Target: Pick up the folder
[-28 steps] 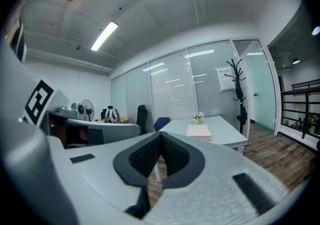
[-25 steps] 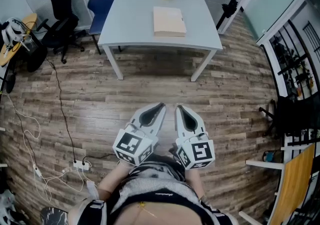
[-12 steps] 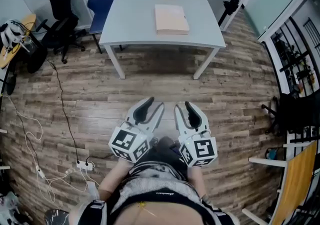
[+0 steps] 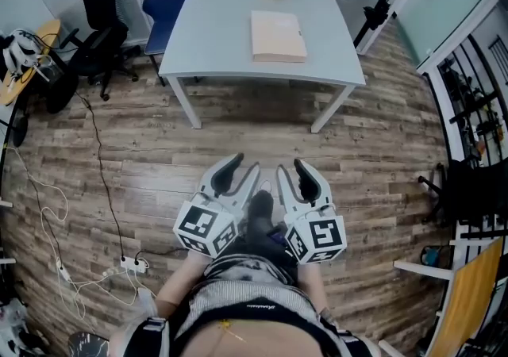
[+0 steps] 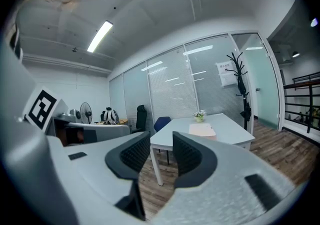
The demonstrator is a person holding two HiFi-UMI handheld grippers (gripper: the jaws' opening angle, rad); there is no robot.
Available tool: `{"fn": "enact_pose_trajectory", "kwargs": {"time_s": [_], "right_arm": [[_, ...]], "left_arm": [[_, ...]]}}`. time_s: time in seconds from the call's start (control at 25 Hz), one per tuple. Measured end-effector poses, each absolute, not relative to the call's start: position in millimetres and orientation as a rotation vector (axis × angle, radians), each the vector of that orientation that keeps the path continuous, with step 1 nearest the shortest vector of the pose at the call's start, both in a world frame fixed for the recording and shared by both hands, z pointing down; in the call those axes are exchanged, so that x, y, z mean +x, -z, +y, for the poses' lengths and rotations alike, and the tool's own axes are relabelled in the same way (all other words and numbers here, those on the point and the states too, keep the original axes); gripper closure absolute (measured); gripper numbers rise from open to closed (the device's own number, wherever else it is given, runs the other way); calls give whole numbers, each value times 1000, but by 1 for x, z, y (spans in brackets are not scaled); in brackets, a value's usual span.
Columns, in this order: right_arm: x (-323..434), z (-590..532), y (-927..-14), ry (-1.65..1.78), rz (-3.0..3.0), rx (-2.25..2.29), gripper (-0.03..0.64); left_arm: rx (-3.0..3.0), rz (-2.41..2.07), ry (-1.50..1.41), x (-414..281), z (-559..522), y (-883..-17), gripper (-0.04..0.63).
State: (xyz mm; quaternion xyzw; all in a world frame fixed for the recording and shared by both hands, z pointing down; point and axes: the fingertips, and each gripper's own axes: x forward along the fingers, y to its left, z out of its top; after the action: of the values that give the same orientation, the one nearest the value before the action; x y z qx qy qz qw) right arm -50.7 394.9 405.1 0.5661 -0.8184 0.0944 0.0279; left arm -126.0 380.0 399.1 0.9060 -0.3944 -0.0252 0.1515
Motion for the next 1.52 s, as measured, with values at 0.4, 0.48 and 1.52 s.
{"fn": "enact_pose_trajectory", "kwargs": {"time_s": [0.4,0.48,1.52], "right_arm": [[-35,291,-396,-301,-2576,1706,465],[-32,273,-392,-306,-2589,1699,463],[32,108,-376,-292,-2694,1550,462]], "left_arm": [[2589,-1113,86,-97,279,-397,472],[2582,-1108,88,-91,260,-396,472],[2517,-1247,122,-29,109,-380,472]]}}
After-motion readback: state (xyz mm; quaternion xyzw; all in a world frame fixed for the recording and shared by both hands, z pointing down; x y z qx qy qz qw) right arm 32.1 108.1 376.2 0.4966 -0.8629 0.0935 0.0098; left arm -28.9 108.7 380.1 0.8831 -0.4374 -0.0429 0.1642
